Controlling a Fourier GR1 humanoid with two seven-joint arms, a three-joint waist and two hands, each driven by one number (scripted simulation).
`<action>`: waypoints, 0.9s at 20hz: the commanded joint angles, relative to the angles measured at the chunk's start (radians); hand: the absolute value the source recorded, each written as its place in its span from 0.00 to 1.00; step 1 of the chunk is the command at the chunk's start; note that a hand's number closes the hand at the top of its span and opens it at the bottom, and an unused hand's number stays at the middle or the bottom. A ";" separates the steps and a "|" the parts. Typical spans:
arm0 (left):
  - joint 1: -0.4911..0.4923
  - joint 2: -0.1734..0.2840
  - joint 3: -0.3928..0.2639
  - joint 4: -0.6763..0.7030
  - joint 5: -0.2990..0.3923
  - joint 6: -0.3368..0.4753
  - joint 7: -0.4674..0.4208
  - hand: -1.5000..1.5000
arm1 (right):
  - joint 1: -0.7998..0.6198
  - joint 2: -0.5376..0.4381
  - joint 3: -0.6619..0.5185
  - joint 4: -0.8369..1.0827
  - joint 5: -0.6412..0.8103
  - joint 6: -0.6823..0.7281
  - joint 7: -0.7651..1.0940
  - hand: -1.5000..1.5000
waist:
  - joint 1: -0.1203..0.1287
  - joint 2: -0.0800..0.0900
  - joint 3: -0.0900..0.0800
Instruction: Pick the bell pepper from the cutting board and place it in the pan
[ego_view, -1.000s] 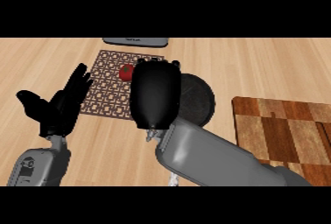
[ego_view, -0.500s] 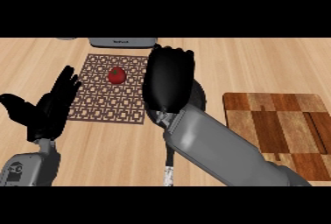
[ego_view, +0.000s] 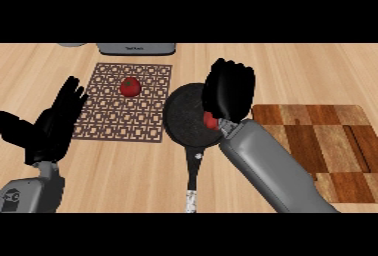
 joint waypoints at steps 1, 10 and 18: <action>-0.007 -0.024 -0.026 0.037 -0.034 0.008 -0.034 0.50 | 0.007 0.021 -0.087 0.188 -0.041 -0.183 -0.127 1.00 | 0.008 0.005 0.000; 0.031 -0.044 -0.043 -0.044 -0.038 0.018 0.014 0.50 | 0.064 0.053 -0.203 0.465 -0.110 -0.338 -0.278 1.00 | 0.007 0.003 0.000; 0.018 -0.015 0.000 -0.014 -0.022 -0.010 0.004 0.50 | 0.037 0.035 -0.363 0.638 -0.321 -0.395 -0.488 0.00 | 0.008 0.004 0.000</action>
